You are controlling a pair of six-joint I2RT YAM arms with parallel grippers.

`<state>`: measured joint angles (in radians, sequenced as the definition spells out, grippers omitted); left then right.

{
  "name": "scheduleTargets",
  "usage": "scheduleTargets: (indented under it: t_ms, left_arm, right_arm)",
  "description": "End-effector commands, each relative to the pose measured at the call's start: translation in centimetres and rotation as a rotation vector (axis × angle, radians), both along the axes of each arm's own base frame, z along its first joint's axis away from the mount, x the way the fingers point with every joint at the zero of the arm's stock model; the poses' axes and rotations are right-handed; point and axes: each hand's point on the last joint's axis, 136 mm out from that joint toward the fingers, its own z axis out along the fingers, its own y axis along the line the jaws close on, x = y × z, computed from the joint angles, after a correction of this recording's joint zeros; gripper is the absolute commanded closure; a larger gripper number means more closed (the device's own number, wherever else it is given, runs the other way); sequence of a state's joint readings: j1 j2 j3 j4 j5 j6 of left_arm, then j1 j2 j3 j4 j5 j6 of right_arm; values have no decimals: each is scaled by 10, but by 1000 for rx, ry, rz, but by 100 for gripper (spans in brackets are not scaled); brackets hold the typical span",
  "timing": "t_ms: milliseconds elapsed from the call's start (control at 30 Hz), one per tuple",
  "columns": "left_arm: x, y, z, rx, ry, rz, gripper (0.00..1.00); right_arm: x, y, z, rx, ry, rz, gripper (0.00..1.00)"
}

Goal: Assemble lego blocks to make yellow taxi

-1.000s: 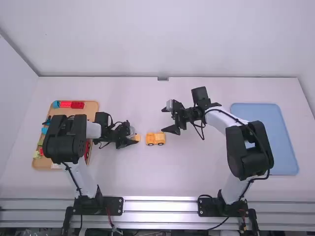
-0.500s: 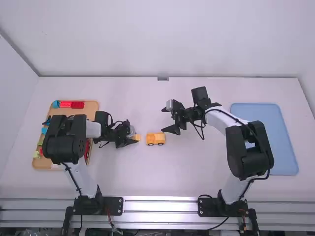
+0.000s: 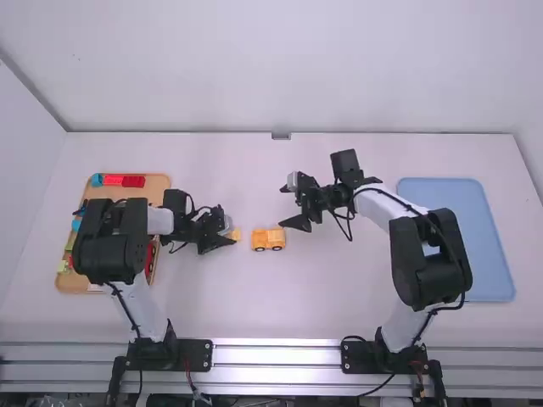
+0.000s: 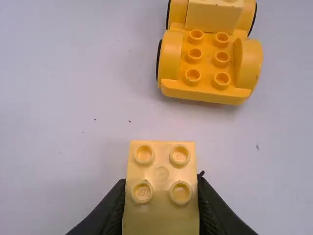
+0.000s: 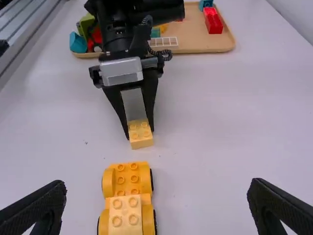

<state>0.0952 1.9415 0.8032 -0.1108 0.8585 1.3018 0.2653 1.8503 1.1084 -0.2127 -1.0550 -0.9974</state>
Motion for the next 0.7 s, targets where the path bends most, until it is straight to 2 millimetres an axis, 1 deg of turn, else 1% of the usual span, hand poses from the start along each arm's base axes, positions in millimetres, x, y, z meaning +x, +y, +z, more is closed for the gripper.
scheduleTargets:
  t_ms: [0,33,100,133,200,267,300,367,400,433,467,533,567,600,667]
  left_arm:
    - [-9,14,-15,124,81,28,79]
    - [-10,13,-12,123,85,25,79]
    - [-10,10,0,122,96,15,81]
    - [-10,7,9,123,95,4,81]
    - [-9,2,20,124,76,-9,81]
    - [-8,-4,32,130,39,-28,82]
    - [-7,-11,41,126,20,-29,83]
    - [-7,-15,46,125,12,-30,83]
    - [-8,-23,52,118,3,-35,85]
    - [-8,-28,54,115,-7,-50,86]
    - [-9,-31,55,114,-13,-59,86]
    - [-11,-45,60,84,-37,-103,86]
    - [-13,-51,62,64,-42,-122,86]
    - [-14,-53,63,59,-45,-127,86]
    - [-14,-65,68,14,-77,-161,87]
  right_arm:
    - [-1,-1,-1,-8,6,-8,1]
    - [-1,-1,-1,-12,4,-8,2]
    - [1,-2,-6,-44,-21,-11,1]
    - [3,-4,-10,-66,-43,-12,1]
    - [2,-5,-12,-72,-52,-9,1]
    - [-3,-6,-16,-66,-45,1,1]
    - [-10,-6,-21,-61,-39,13,1]
    - [-14,-7,-26,-57,-34,16,2]
    - [-21,-8,-36,-51,-29,15,1]
    - [-25,-7,-42,-42,-29,15,1]
    - [-27,-6,-46,-33,-30,15,1]
    - [-30,2,-60,-4,-12,-15,1]
    - [-30,4,-65,7,-1,-29,1]
    - [-30,5,-67,13,2,-33,1]
    - [-32,9,-79,49,4,-40,1]
